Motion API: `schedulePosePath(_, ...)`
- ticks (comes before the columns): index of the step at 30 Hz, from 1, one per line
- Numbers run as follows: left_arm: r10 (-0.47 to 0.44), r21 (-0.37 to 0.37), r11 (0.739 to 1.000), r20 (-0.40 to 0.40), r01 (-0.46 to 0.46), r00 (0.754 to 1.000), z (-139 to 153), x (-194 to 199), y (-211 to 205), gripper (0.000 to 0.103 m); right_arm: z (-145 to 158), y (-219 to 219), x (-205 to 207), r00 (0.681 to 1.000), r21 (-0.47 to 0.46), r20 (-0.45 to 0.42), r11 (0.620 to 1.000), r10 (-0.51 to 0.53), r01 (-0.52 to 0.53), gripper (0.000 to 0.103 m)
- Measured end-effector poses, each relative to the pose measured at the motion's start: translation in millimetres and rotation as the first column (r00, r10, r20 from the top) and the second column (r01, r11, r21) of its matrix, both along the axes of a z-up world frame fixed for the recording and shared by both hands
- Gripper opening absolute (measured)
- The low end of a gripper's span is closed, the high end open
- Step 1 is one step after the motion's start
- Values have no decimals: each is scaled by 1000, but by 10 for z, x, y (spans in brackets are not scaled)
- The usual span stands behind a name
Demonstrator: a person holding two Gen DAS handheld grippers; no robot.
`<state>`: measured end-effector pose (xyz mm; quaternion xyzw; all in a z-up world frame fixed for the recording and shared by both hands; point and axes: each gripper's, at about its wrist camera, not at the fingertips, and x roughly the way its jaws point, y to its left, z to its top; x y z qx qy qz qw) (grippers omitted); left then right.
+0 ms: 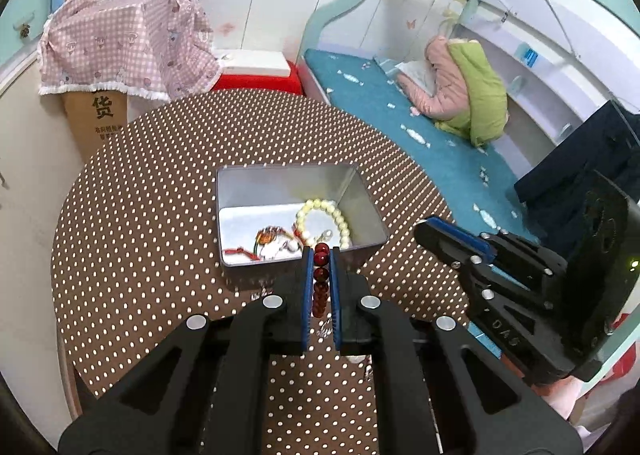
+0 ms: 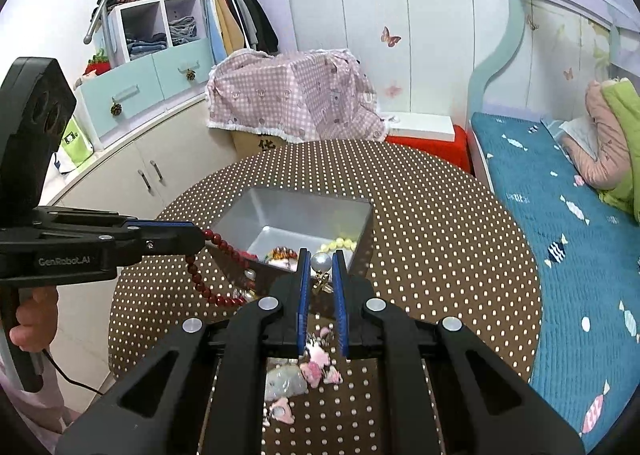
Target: Organize jewelry
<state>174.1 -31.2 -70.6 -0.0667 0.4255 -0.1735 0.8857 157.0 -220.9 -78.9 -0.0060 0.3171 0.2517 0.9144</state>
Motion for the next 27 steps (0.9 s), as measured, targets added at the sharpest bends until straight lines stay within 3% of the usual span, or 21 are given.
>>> schedulePosePath(4,-19,-51,998,24,20,1000,112,29,41,8,54,88,62,1000,-9,16,1000,12,-12,10)
schedulePosePath(15,-10,-106,994,68,17,998,268,185,149,8,80,293,232,1000,-26,1,1000,9,-9,10)
schedulePosePath(27,28,-66,997,-34,-31,999,-147,520,146,8,-120,475,428,997,-51,-74,998,26,-30,10)
